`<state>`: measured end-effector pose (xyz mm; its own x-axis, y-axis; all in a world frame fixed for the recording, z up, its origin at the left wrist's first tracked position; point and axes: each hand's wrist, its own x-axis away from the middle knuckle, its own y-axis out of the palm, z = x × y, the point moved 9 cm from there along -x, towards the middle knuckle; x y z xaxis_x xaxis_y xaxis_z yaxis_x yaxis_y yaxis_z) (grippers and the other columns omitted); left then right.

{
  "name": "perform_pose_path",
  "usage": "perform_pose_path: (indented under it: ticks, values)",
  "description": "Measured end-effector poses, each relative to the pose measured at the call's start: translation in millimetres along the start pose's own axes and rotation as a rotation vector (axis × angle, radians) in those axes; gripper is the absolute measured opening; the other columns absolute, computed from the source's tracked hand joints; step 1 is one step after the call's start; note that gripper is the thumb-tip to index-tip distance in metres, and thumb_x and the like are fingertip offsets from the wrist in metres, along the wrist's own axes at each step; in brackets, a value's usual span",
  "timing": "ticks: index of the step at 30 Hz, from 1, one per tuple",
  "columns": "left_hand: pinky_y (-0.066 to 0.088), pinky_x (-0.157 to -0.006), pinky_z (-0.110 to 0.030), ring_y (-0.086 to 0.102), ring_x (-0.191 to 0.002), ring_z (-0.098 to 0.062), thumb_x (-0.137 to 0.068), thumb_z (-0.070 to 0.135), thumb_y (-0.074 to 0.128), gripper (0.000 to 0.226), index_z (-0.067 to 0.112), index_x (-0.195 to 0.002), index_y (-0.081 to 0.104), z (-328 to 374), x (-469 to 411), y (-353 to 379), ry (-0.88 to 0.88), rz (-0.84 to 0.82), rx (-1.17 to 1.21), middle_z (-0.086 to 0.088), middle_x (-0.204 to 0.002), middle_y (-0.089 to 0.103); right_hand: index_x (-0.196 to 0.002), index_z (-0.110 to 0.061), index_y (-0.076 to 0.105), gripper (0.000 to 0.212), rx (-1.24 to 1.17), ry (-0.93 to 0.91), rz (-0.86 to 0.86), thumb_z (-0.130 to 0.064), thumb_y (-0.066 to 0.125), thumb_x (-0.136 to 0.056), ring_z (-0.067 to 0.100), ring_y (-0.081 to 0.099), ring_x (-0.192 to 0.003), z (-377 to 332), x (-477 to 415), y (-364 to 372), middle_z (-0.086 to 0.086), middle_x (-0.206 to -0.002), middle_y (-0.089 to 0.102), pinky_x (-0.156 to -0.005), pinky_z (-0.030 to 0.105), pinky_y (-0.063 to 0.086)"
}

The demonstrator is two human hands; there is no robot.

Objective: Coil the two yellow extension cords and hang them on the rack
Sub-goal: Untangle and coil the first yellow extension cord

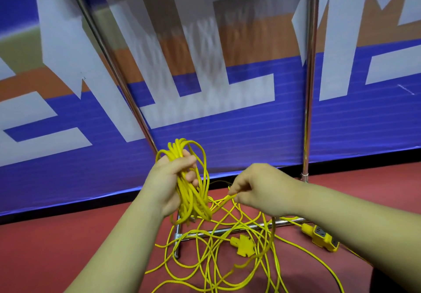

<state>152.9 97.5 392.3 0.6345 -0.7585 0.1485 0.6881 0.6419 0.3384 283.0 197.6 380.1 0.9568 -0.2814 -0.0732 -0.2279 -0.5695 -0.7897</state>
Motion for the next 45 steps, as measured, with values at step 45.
perform_pose_path:
  ticks: [45]
  values:
    - [0.053, -0.068, -0.035, 0.058, -0.063, -0.015, -0.1, 0.024, 0.053, 0.022, 0.012, -0.083, 0.059, -22, -37, -71, -0.109, 0.179, 0.214, -0.001, -0.071, 0.056, -0.107, -0.032, 0.072, 0.014, 0.079, -0.279, -0.185, -0.035, 0.063, -0.096, 0.004, 0.063, -0.096, -20, 12, -35, -0.015, -0.1, 0.069, -0.084, 0.031, 0.051]
